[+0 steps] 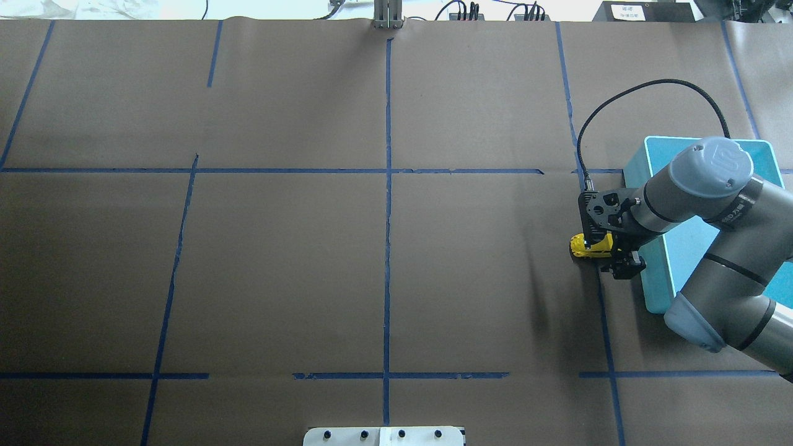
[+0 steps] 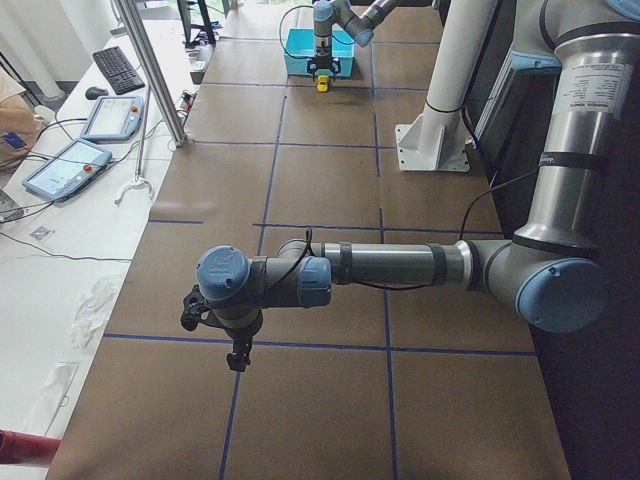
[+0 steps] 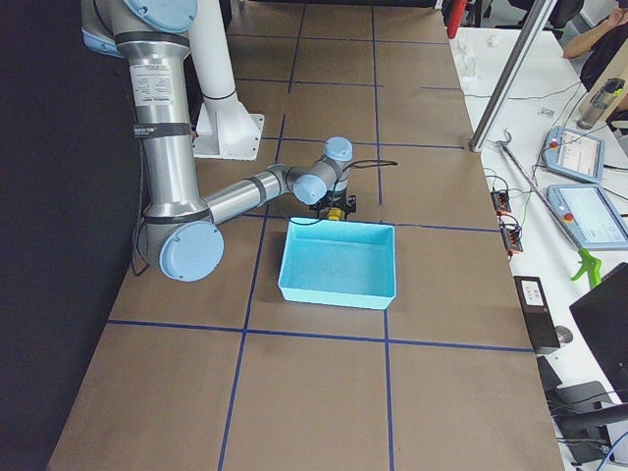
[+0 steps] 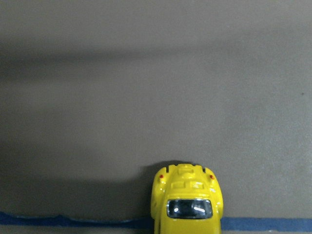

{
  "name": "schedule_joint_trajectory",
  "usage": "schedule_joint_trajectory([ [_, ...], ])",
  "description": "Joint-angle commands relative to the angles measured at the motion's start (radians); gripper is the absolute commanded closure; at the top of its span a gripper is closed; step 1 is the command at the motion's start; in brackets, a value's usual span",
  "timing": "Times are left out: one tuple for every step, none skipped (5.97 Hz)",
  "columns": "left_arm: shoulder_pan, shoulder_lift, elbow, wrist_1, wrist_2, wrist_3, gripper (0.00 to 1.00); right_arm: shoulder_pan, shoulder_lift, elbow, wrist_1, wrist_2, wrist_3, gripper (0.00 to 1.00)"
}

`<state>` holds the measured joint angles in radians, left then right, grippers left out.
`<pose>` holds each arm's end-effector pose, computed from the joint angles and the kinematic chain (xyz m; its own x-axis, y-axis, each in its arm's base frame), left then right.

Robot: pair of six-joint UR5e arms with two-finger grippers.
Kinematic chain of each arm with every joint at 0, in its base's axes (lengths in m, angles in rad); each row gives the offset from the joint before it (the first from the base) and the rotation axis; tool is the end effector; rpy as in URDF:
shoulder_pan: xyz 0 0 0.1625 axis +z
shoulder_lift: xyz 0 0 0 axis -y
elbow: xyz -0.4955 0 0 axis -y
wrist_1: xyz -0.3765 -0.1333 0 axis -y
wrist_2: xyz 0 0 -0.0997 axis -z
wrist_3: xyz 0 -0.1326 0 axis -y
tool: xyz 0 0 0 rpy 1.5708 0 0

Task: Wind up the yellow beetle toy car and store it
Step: 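Close the right gripper around the yellow car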

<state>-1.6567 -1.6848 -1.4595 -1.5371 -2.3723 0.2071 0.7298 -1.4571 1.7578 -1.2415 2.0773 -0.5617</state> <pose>-0.0833 -0.5244 0.7490 0.6940 0.1247 -0.7091 -0.0582 0.9914 0.1173 -0.3749 -0.4279 0.5782 -0.0076 -0.9998 0.0180 0.7068 0.0073 0.7074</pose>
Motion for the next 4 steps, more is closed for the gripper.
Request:
schedule_joint_trajectory([
  [0.000, 0.002, 0.001, 0.000, 0.001, 0.000, 0.00, -0.012, 0.000, -0.006, 0.001, -0.006, 0.000, 0.00],
  [0.000, 0.002, 0.001, 0.000, -0.001, 0.000, 0.00, -0.013, 0.001, -0.006, 0.001, -0.006, 0.000, 0.18],
  [0.000, 0.002, 0.001, 0.000, 0.001, 0.000, 0.00, -0.012, 0.000, -0.003, 0.001, -0.005, 0.000, 0.66],
  [0.000, 0.004, -0.001, 0.000, 0.001, 0.000, 0.00, -0.004, 0.003, -0.001, -0.002, 0.006, 0.000, 0.97],
])
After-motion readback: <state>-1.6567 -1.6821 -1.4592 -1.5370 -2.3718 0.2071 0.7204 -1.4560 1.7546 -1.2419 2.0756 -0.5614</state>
